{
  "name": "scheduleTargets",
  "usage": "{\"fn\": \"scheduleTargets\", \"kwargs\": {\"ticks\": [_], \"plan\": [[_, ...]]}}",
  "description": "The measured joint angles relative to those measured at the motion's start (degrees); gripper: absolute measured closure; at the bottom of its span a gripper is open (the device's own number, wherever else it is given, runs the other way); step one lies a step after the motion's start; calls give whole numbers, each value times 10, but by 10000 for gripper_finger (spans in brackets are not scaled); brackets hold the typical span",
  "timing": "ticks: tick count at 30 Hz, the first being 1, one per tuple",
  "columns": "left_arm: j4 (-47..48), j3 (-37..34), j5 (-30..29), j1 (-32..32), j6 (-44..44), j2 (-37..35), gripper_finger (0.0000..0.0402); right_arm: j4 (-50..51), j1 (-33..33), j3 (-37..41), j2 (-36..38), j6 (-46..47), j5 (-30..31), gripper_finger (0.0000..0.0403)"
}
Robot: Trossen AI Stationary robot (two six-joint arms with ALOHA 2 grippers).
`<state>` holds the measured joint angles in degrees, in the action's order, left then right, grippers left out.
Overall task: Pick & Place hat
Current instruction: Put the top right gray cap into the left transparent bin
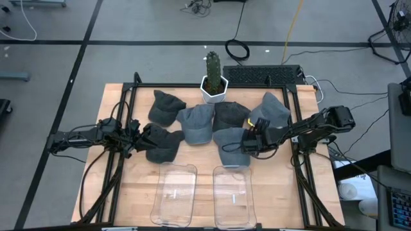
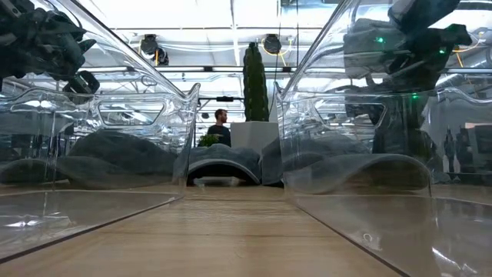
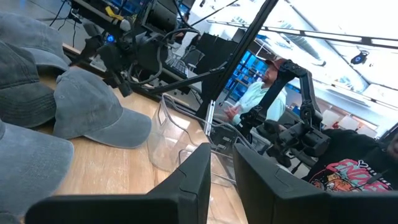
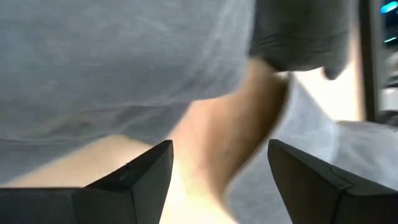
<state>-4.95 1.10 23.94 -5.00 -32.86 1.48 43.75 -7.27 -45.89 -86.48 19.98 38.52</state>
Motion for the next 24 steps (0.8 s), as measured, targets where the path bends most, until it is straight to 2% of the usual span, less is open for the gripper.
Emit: {"fn": "scheduleTargets", "kwargs": {"ticks": [4,15,19,24], "plan": [[0,0,0,0,0,0,325,-4,15,0,0,-33,34,152],[0,0,0,0,0,0,325,-47,68,16,-14,-87,14,152],[0,0,0,0,0,0,325,-63,84,50,-15,-85,10,152],[0,0,0,0,0,0,325,-44,94,74,-15,-45,49,152]]}}
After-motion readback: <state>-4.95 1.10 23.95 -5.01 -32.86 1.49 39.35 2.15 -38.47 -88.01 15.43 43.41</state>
